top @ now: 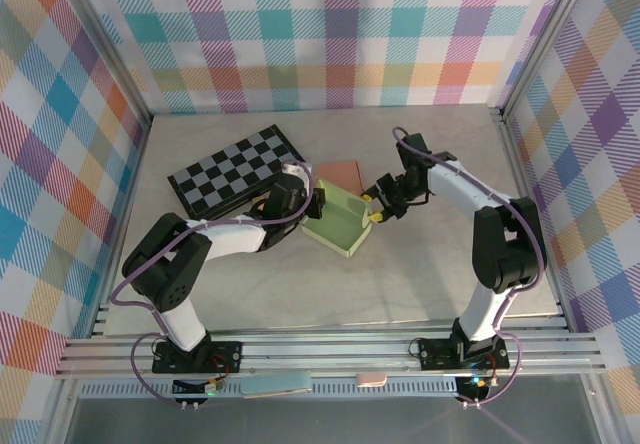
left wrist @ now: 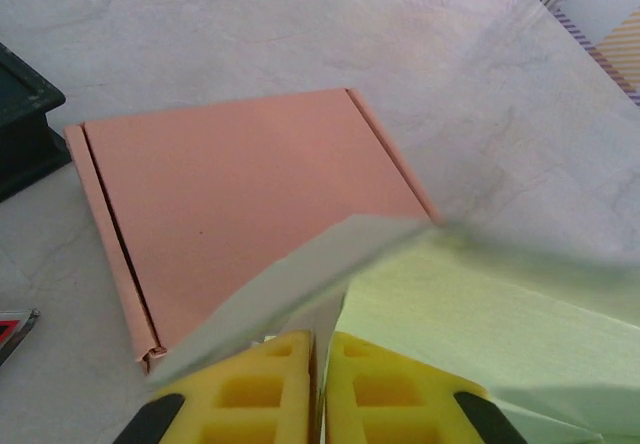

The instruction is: Fold the paper box

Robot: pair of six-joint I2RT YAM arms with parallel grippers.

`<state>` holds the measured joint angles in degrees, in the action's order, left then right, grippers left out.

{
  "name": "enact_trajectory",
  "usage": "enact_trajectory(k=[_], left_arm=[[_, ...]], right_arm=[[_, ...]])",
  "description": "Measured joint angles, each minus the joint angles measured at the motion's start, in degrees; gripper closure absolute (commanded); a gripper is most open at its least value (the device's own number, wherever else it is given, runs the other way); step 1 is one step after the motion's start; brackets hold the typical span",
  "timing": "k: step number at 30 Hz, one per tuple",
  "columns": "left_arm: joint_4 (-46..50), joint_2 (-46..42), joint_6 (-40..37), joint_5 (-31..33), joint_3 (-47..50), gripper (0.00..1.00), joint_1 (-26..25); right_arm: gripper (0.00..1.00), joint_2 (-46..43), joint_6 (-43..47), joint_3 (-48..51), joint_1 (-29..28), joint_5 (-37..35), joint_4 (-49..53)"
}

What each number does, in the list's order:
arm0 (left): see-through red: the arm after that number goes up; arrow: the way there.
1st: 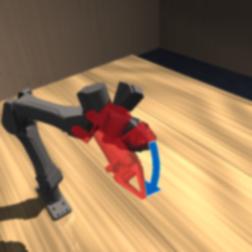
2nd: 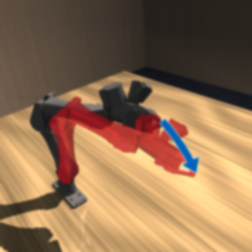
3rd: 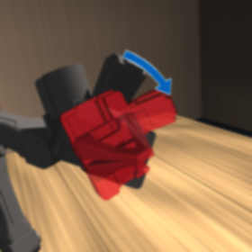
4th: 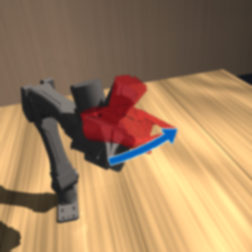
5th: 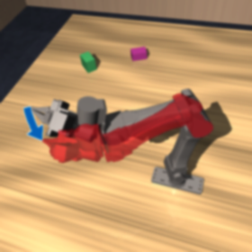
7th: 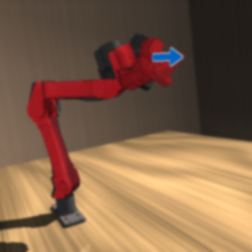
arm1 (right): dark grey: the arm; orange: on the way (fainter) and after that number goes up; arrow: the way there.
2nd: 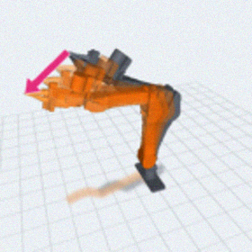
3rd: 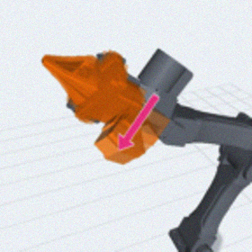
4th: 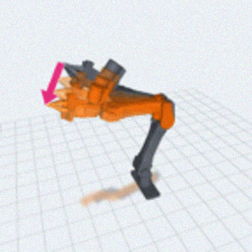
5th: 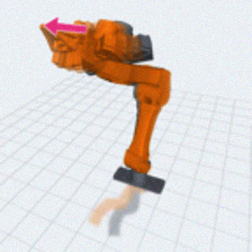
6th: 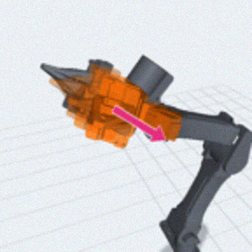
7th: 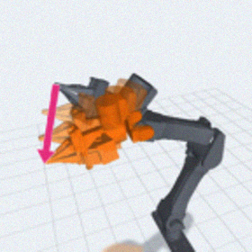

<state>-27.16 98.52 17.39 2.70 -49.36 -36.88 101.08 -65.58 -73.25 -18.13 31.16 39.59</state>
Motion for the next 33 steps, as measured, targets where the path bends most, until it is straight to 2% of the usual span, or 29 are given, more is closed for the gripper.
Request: enact_trajectory(k=[11, 17, 33], left_arm=[[-0.22, -0.48, 5.05, -0.13, 3.54, 0.81, -0.55], [-0.33, -1.88, 7.96, -0.26, 5.27, 0.81, -0.55], [0.61, -1.97, 16.76, -5.18, 5.2, 0.83, -0.42]], right_arm=[[0.7, 0.0, -0.02, 0.63, -1.38, -1.97, -0.11], [0.76, 0.0, 1.29, 0.63, -3.28, -4.55, 0.15], [0.79, -0.02, 1.53, 2.08, -3.82, -7.19, -0.22]])
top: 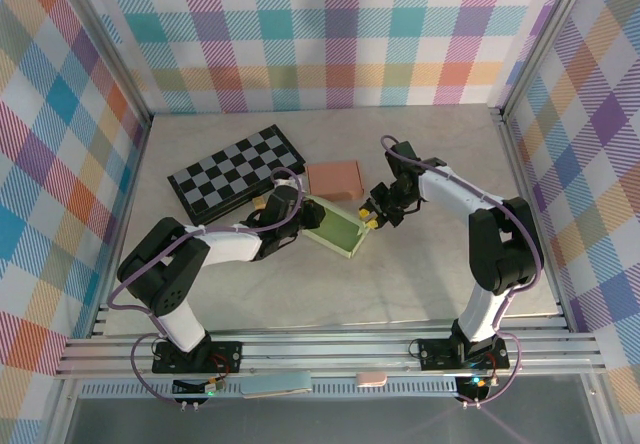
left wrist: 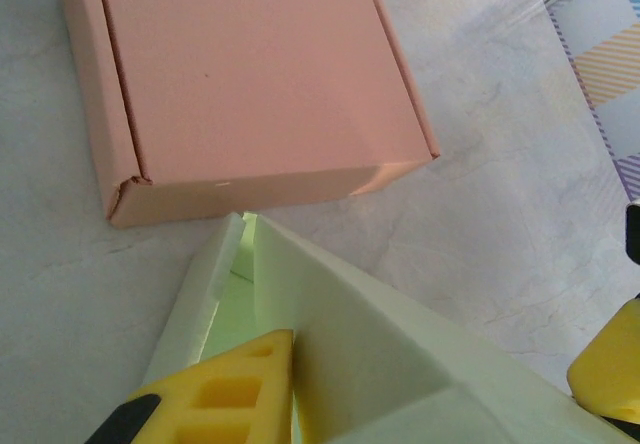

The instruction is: Fold the paper box

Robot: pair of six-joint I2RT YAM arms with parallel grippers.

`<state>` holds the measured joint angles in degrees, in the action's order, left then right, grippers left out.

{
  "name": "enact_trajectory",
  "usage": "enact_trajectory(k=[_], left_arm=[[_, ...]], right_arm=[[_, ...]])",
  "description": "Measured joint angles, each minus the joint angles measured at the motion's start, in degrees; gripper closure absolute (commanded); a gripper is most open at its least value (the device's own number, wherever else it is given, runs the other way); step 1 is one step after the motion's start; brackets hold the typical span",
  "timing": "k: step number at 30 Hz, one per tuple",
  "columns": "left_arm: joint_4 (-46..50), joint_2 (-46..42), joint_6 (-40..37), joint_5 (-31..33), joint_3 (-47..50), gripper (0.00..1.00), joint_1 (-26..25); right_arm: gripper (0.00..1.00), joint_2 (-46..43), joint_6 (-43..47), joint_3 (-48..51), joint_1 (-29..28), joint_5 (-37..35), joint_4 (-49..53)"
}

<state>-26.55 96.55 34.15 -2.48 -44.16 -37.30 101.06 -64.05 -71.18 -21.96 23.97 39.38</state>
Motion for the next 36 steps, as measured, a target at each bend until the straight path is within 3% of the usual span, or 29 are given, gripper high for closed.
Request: enact_trajectory(k=[7, 12, 23, 36], left_arm=[[2.89, 0.0, 2.97, -1.81, -0.28, 0.82, 0.22], [5.44, -0.33, 4.17, -2.54, -0.11, 0.7, 0.2], [11.3, -5.38, 5.33, -5.25, 1.01, 0.61, 0.2], [13.62, -8.26, 7.72, -6.19, 4.37, 0.55, -0.07]], right_arm=[[0.8, 0.0, 0.44, 0.0, -0.37, -1.57, 0.0], [0.81, -0.09, 2.21, 0.0, -1.86, -3.58, 0.09], [0.83, -2.54, 3.74, 0.92, -5.99, -9.99, -0.92], [0.82, -2.54, 3.48, 0.96, -8.31, -12.02, -1.68]])
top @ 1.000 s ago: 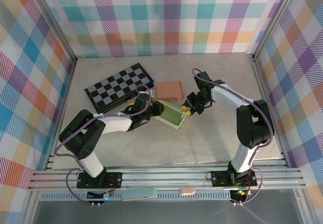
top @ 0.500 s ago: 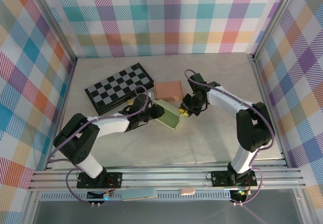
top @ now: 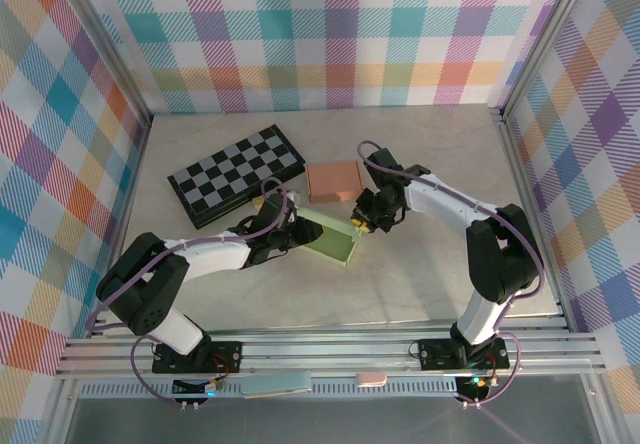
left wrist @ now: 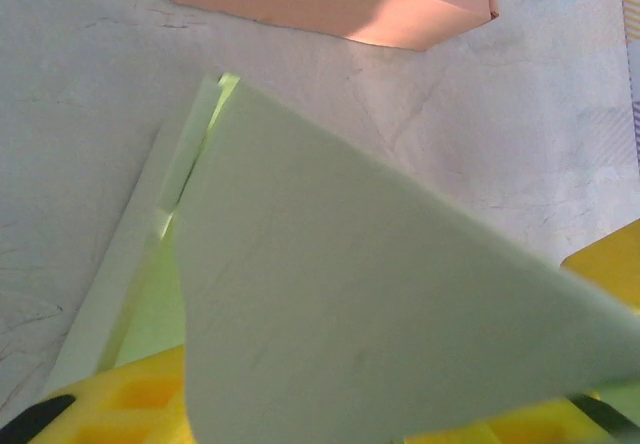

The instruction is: Fold the paper box

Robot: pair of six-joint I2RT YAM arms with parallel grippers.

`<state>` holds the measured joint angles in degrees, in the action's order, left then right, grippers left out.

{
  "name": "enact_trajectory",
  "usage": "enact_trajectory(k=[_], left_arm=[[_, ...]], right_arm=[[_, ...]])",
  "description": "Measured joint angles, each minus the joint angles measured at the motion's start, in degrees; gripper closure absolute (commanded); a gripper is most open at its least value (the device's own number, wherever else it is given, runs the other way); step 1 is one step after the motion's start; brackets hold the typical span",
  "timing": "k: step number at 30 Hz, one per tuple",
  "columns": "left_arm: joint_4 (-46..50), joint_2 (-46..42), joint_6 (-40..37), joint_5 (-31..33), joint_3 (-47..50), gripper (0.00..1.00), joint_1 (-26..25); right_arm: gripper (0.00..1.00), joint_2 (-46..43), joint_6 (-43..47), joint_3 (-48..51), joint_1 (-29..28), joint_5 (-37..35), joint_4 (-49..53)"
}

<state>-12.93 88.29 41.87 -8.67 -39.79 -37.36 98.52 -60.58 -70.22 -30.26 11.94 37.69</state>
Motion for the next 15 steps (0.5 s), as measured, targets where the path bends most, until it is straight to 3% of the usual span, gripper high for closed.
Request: enact_trajectory(k=[15], left_arm=[[3.65, -4.04, 3.82, -1.22, -0.22, 0.54, -0.04]], right_arm=[[0.76, 0.0, -2.93, -0.11, -0.15, 0.07, 0.09]])
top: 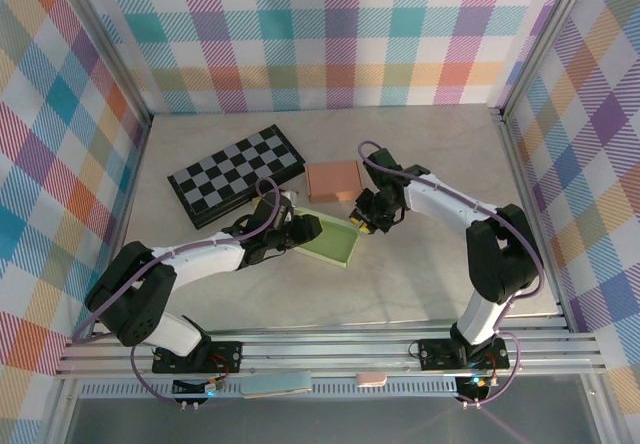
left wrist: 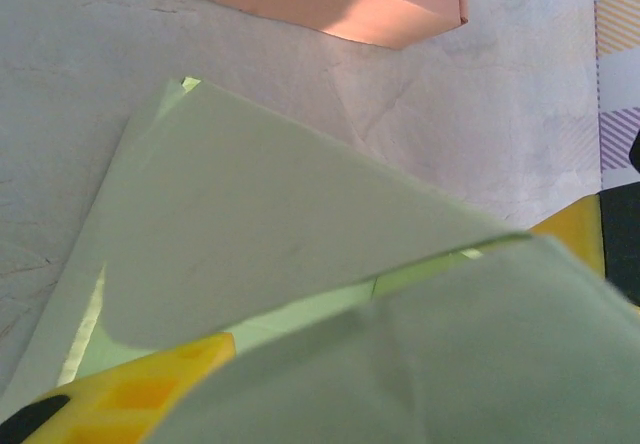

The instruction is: Fold the paper box

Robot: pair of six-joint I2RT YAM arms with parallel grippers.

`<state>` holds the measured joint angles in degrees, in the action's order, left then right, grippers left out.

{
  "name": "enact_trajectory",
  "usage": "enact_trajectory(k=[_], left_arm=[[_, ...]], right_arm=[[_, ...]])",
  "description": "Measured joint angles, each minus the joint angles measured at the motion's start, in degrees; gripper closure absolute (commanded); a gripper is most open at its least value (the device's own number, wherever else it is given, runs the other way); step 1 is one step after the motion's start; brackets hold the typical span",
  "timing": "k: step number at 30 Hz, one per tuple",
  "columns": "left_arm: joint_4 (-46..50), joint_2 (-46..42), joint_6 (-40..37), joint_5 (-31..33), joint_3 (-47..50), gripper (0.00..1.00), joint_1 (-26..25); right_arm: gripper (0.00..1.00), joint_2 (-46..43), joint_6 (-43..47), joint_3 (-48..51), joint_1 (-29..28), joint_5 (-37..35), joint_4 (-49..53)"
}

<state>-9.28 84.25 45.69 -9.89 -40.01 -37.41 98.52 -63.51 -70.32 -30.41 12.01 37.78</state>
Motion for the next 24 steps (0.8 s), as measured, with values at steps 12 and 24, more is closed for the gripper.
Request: enact_trajectory(k=[12, 24], left_arm=[[1.95, -2.64, 0.02, -0.57, 0.2, 0.6, -0.42], [5.92, -5.75, -8.22, 2.58, 3.85, 0.34, -1.2]], right_arm=[[0.76, 0.0, -1.55, -0.15, 0.0, 0.44, -0.02], [0.76, 0.0, -2.1, -0.17, 0.0, 0.63, -0.04]])
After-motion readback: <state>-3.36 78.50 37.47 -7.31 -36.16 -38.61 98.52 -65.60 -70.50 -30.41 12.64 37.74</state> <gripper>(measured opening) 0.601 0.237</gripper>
